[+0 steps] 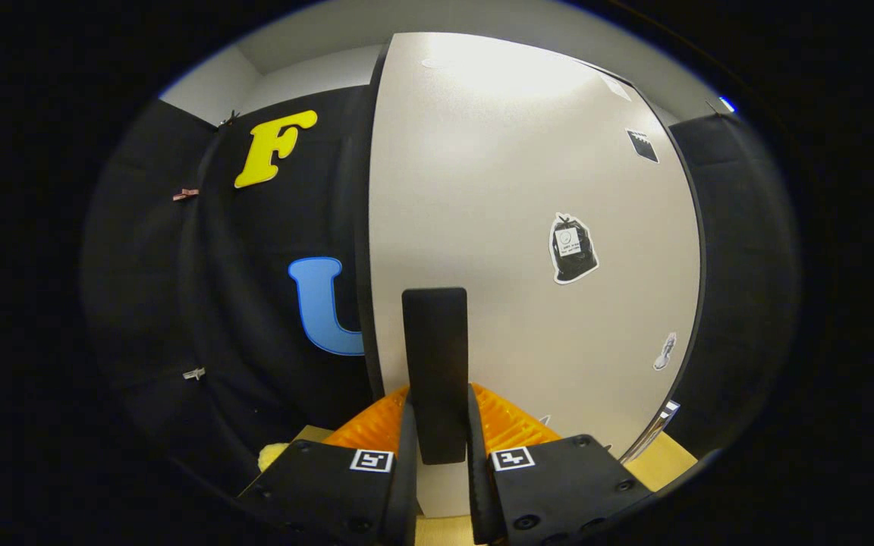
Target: Open the shoe cabinet door, grab the shoes and put them into the shoe cabinet, then close the shoe cabinet door.
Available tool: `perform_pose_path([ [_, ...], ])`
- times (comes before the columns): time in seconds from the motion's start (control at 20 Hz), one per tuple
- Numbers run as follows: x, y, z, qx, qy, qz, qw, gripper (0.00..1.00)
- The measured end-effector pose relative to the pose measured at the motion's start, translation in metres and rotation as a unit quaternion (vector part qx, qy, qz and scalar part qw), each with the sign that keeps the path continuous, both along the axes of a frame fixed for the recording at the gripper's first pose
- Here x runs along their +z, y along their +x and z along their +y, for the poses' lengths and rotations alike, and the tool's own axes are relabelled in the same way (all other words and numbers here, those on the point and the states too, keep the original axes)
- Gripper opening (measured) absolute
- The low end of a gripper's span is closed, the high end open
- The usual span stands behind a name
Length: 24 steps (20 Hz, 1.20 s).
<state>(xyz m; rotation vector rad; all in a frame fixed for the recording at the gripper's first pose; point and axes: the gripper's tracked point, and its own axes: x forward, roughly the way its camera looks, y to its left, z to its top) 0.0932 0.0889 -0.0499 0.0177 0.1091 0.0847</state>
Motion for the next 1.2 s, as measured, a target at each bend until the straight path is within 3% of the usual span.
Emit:
perform_pose_path([
  [0.85, 0.010, -0.109, -0.064, 0.097, 0.011, 0.017, 0.995, 0.32],
  [1.2, 0.015, -0.143, -0.108, 0.116, 0.025, 0.022, 0.993, 0.32],
])
